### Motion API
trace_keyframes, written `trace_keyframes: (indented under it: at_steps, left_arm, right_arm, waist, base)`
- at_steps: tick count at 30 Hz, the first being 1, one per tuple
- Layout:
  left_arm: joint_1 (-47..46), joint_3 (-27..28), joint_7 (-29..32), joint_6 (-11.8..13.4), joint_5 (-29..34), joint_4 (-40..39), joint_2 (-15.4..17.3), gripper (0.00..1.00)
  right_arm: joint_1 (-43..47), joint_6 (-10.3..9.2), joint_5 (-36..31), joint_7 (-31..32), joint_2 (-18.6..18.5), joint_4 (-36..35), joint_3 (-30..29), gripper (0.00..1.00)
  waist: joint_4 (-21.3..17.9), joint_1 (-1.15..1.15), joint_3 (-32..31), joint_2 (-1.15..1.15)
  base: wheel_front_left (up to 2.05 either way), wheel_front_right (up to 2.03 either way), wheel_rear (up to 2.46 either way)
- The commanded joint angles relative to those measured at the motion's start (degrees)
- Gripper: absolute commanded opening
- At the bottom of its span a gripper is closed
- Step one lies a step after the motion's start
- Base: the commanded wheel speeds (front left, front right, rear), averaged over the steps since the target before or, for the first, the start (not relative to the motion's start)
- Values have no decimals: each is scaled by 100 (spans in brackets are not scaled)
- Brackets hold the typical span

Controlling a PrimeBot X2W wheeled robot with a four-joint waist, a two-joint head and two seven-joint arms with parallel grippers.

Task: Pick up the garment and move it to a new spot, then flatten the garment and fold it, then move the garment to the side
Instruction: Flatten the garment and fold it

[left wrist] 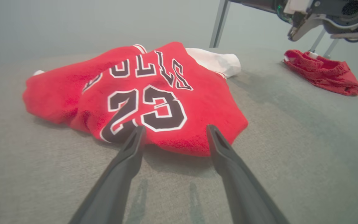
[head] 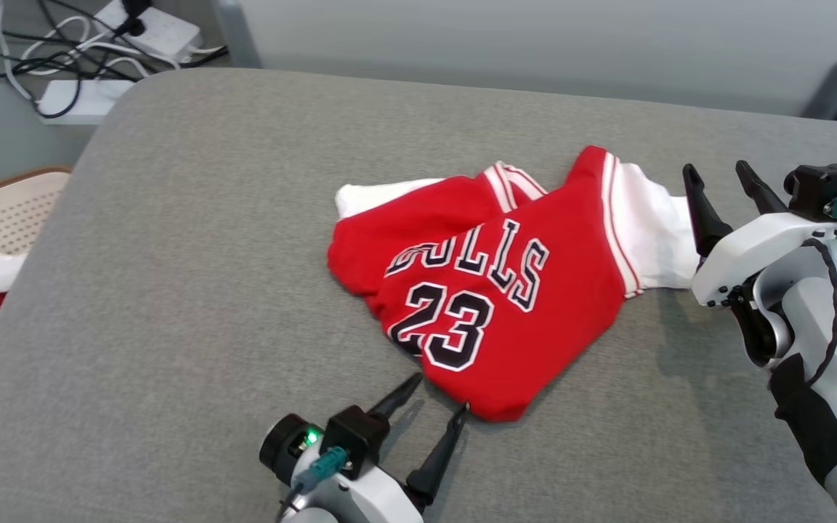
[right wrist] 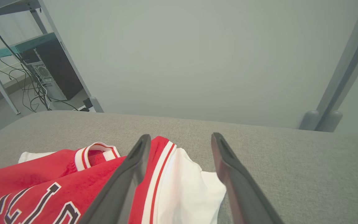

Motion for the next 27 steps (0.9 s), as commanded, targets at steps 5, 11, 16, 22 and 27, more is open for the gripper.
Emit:
trace_keyframes:
  at_steps: [5,11,16,22,27]
  left_arm:
    - [-516,-333,-59,148,-218,618,21,100]
    - [-828,-681,-59,523,-529,1089,21,100]
    - [-1081,-851,-59,724,-822,1180,21,100]
    - [-1195,-711,-59,784,-934,790,21,0]
    - [-1156,-370,-59,731,-856,634,21,0]
  right_arm:
    - [224,24,58,-77,113,-639,75,100]
    - [451,24,101,-78,153,-1002,49,100]
    - [584,24,133,-79,171,-1110,11,100]
    - [735,24,143,-79,163,-1158,-44,100]
    - [832,24,160,-79,186,-1139,-88,100]
  waist:
    - [-522,0,56,0]
    - [-873,0,149,0]
    - [-1062,0,201,0]
    - [-1140,0,223,0]
    - [-1119,0,190,0]
  base:
    - [0,0,0]
    - [0,0,0]
    - [0,0,0]
    - [0,0,0]
    - [0,0,0]
